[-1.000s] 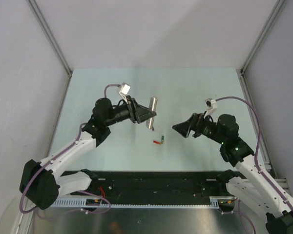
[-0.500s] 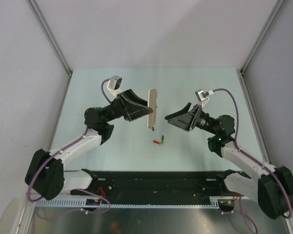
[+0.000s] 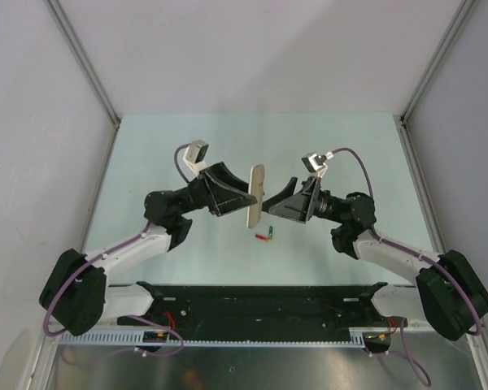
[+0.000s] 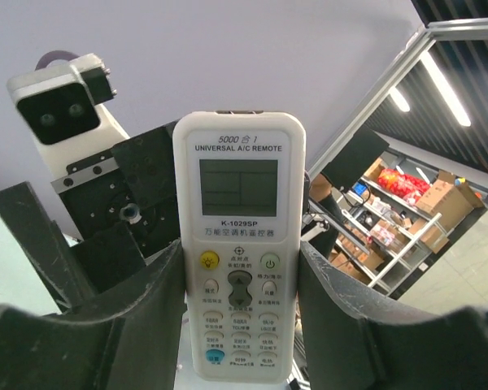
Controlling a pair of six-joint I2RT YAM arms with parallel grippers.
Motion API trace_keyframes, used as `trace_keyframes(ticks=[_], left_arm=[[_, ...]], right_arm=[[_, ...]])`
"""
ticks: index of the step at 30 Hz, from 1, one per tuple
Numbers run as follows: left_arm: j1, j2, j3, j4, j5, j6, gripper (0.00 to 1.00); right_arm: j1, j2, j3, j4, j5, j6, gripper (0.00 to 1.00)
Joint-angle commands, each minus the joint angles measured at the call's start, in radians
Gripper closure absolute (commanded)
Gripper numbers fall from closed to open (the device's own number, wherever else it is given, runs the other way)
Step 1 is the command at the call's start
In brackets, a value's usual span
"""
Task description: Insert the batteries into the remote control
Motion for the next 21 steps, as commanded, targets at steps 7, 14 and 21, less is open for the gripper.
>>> trace_keyframes(ticks=[7, 14, 21], left_arm=[[-0.089, -0.039, -0.039, 0.304, -0.109, 0.087, 1.00], [-0.155, -0.031, -0.026, 0.304, -0.203, 0.116, 1.00], [-0.192, -0.013, -0.001, 0.315, -0.232, 0.131, 1.00]], right_arm=[[0.065, -0.015, 0.060, 0.176, 0.028, -0.091, 0.12], [0.097, -0.009, 0.062, 0.272, 0.036, -0.094, 0.24], [0.108, -0.034, 0.060, 0.304, 0.022, -0.089, 0.49]])
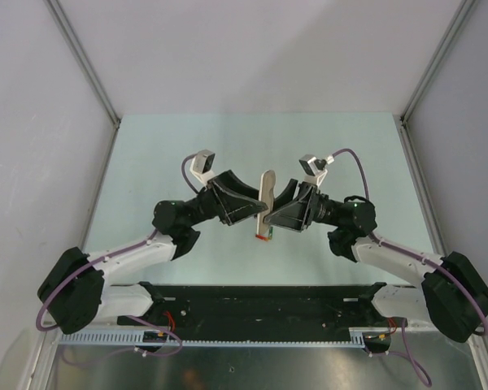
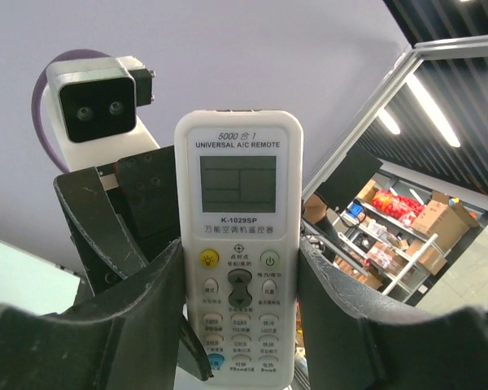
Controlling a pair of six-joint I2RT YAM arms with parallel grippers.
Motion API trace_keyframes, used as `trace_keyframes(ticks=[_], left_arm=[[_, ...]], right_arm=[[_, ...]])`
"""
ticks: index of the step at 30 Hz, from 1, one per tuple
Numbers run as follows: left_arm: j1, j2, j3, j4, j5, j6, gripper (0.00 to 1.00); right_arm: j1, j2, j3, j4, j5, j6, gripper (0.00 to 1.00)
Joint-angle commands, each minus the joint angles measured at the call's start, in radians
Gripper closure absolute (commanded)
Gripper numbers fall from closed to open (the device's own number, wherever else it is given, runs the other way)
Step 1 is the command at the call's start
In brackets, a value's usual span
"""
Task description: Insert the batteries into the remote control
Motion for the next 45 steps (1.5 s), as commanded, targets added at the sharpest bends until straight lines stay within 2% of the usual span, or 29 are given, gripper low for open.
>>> trace_keyframes(ticks=[1, 2, 4, 5, 6, 8, 11, 12, 15, 18, 21, 23, 24, 25, 26, 27, 28, 30, 33, 37, 42, 43, 45], left_arm=[[-0.035, 0.002, 0.050, 0.313, -0.037, 0.030, 1.00], [-0.036, 0.004, 0.052, 0.314, -0.035, 0.030, 1.00], [-0.036, 0.005, 0.047, 0.314, -0.024, 0.030, 0.93], [-0.038, 0.005, 0.046, 0.314, -0.023, 0.033, 0.88], [-0.036, 0.007, 0.041, 0.314, -0.023, 0.033, 0.76], [-0.036, 0.013, 0.041, 0.314, -0.007, 0.031, 0.69], [-0.036, 0.021, 0.043, 0.314, 0.003, 0.019, 0.39], [-0.035, 0.028, 0.042, 0.314, 0.006, 0.010, 0.22], [-0.023, 0.044, 0.039, 0.314, 0.034, -0.003, 0.11], [-0.006, 0.045, 0.023, 0.314, 0.049, -0.001, 0.05], [0.010, 0.039, 0.004, 0.313, 0.051, 0.019, 0.00], [0.028, 0.033, -0.010, 0.311, 0.059, 0.023, 0.00], [0.060, 0.032, -0.029, 0.308, 0.059, 0.017, 0.00], [0.078, 0.021, -0.040, 0.308, 0.062, 0.013, 0.00], [0.095, 0.010, -0.051, 0.301, 0.063, 0.011, 0.00], [0.132, -0.001, -0.075, 0.294, 0.063, 0.008, 0.00], [0.151, -0.013, -0.089, 0.287, 0.062, 0.010, 0.00], [0.184, -0.053, -0.121, 0.239, 0.062, 0.034, 0.00], [0.188, -0.087, -0.135, 0.169, 0.065, 0.086, 0.00], [0.186, -0.077, -0.139, 0.165, 0.060, 0.082, 0.00], [0.188, -0.094, -0.137, 0.150, 0.031, 0.091, 0.01], [0.186, -0.103, -0.134, 0.129, 0.028, 0.118, 0.01], [0.178, -0.146, -0.114, -0.024, 0.014, 0.184, 0.00]], right_arm=[[0.012, -0.023, 0.035, 0.240, 0.000, -0.018, 0.52], [0.012, -0.029, 0.035, 0.240, -0.003, -0.017, 0.59], [0.015, -0.042, 0.033, 0.240, -0.014, -0.015, 0.68], [0.017, -0.048, 0.035, 0.240, -0.017, -0.017, 0.79], [0.015, -0.052, 0.033, 0.240, -0.023, -0.014, 0.85], [0.014, -0.066, 0.035, 0.238, -0.032, -0.011, 1.00], [0.014, -0.085, 0.033, 0.238, -0.055, -0.002, 1.00], [0.014, -0.089, 0.033, 0.237, -0.067, 0.001, 1.00], [0.012, -0.117, 0.033, 0.229, -0.101, 0.012, 1.00], [0.003, -0.160, 0.033, 0.168, -0.138, -0.011, 1.00], [0.003, -0.236, 0.033, -0.005, -0.153, -0.113, 1.00], [0.000, -0.287, 0.047, -0.200, -0.147, -0.194, 1.00], [-0.008, -0.340, 0.059, -0.302, -0.138, -0.243, 1.00], [-0.006, -0.370, 0.102, -0.551, -0.126, -0.403, 1.00], [-0.005, -0.397, 0.140, -0.723, -0.073, -0.501, 1.00], [0.018, -0.443, 0.172, -1.009, -0.033, -0.617, 1.00], [0.027, -0.453, 0.242, -1.124, 0.009, -0.762, 1.00], [0.035, -0.454, 0.284, -1.309, 0.084, -0.848, 1.00], [0.037, -0.439, 0.306, -1.395, 0.113, -0.896, 1.00], [0.051, -0.410, 0.306, -1.393, 0.097, -0.894, 1.00], [0.060, -0.379, 0.317, -1.420, 0.149, -0.910, 1.00], [0.061, -0.360, 0.323, -1.441, 0.176, -0.917, 1.00], [0.071, -0.344, 0.329, -1.475, 0.189, -0.930, 1.00]])
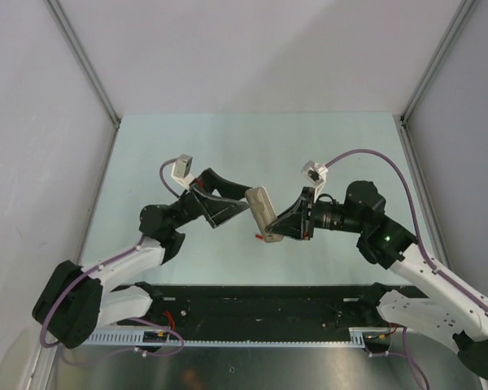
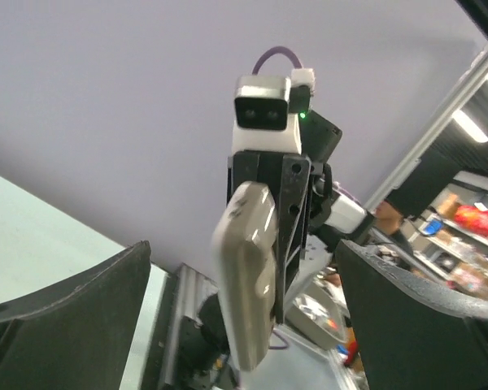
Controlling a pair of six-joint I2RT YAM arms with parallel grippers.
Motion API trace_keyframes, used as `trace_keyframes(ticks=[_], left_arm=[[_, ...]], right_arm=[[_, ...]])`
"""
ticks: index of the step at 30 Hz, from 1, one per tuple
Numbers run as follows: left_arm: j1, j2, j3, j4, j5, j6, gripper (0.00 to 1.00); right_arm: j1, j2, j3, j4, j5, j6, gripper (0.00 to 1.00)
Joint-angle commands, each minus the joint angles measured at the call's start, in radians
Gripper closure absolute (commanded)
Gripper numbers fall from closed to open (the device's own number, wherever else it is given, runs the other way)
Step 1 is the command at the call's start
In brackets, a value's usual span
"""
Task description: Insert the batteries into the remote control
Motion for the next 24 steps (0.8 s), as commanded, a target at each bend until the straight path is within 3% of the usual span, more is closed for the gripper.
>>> trace_keyframes(ticks=[1, 4, 15, 24], left_arm=[[-0.012, -0.091, 0.031, -0.105, -0.046, 0.194, 0.00], [-0.029, -0.111, 0.035, -0.225, -0.066, 0.253, 0.02], [-0.066, -0.038, 0.063, -0.244, -0.052, 0.268, 0.21], [-0.074, -0.065, 0.072, -0.242, -0.095, 0.264, 0.73]], right_arm=[[0.020, 0.019, 0.034, -0.063, 0.060, -0.051, 1.00], [0.037, 0.033, 0.034, -0.046, 0.071, -0.038, 1.00], [0.047, 0.074, 0.003, 0.160, 0.026, 0.080, 1.00], [0.049, 0.099, -0.014, 0.230, 0.003, 0.123, 1.00]])
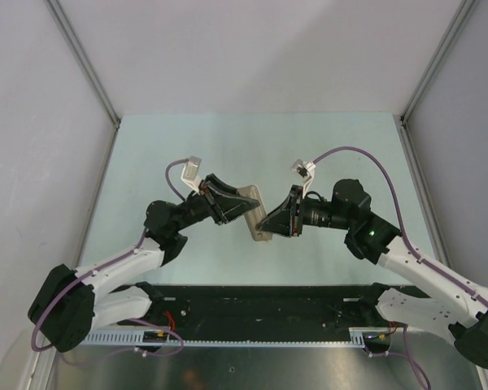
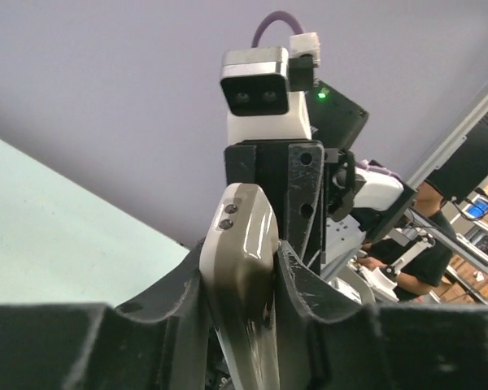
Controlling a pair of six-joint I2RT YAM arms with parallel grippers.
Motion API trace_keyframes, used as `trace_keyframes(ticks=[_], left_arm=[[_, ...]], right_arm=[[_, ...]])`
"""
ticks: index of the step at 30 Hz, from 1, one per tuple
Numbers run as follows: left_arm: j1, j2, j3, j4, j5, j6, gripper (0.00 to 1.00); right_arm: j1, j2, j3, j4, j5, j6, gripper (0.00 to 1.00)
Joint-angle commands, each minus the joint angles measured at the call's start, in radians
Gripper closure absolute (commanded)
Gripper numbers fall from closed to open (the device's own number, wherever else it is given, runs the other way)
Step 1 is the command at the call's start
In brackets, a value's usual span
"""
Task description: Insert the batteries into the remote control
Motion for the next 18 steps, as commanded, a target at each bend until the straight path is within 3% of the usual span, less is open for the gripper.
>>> trace_keyframes(ticks=[1, 2, 4, 6, 9, 10, 12, 18], left_arm=[[-0.004, -0.022, 0.039, -0.010, -0.039, 0.045, 0.92], [-0.004, -0.022, 0.043, -0.010, -0.039, 0.045, 1.00], [-0.004, -0.021, 0.045, -0.012, -0.030, 0.039, 1.00], [-0.004, -0.016, 0.045, -0.016, -0.016, 0.030, 1.00], [-0.005, -0.004, 0.053, -0.058, -0.001, 0.017, 1.00], [-0.004, -0.002, 0.054, -0.093, 0.007, 0.014, 1.00], [-0.002, 0.007, 0.063, -0.134, 0.009, 0.014, 1.00], [0.021, 0.028, 0.117, -0.408, 0.016, 0.033, 1.00]], right_arm=[[0.010, 0.000, 0.008, 0.125, -0.039, 0.037, 1.00], [0.012, 0.002, 0.008, 0.117, -0.039, 0.037, 1.00], [0.012, 0.008, 0.008, 0.105, -0.033, 0.028, 1.00], [0.009, 0.000, 0.008, 0.069, -0.016, 0.016, 0.92], [0.003, -0.009, 0.009, 0.037, -0.005, 0.013, 0.68], [0.000, -0.011, 0.008, 0.031, 0.000, 0.013, 0.52], [-0.011, -0.018, 0.009, 0.007, 0.023, 0.011, 0.36], [-0.032, -0.049, 0.092, -0.183, 0.128, -0.099, 0.14]])
